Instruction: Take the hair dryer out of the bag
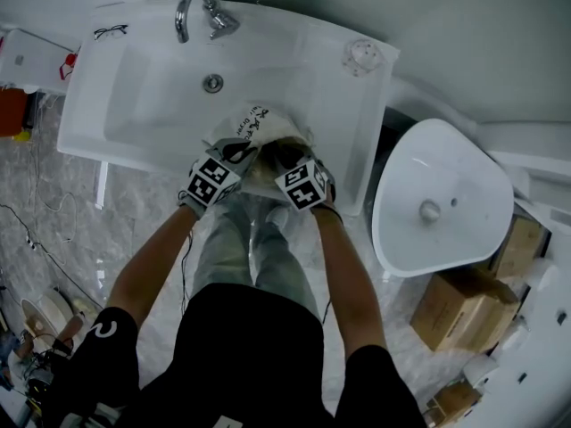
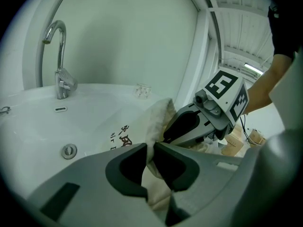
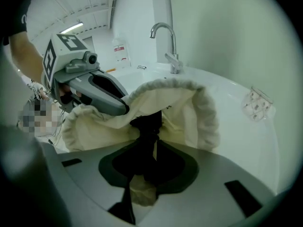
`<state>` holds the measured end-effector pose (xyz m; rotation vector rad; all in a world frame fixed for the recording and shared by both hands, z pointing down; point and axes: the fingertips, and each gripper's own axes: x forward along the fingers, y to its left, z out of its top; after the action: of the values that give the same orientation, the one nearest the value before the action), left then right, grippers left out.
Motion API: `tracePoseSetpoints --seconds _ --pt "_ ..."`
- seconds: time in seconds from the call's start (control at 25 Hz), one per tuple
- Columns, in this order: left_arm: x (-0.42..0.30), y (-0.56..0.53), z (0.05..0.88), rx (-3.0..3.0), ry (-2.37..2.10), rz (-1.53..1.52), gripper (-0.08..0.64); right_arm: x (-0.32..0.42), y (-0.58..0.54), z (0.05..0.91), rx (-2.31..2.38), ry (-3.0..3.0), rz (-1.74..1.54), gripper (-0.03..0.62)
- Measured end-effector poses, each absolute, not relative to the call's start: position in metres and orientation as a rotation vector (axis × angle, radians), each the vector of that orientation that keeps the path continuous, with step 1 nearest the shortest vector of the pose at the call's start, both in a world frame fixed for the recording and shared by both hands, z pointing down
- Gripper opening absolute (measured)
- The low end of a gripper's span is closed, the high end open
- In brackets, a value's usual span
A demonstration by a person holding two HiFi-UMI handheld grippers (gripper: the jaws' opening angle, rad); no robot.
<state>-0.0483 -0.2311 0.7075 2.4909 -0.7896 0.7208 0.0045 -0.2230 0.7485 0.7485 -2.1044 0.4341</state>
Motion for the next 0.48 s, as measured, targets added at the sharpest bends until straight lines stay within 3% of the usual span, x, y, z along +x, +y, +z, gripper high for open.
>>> tracePoseSetpoints --seconds 0.48 --pt "-0.047 -0.23 0.703 2.487 -0.807 0.716 0.044 -0.007 -0.229 0.711 0.799 -2.199 0.42 0.051"
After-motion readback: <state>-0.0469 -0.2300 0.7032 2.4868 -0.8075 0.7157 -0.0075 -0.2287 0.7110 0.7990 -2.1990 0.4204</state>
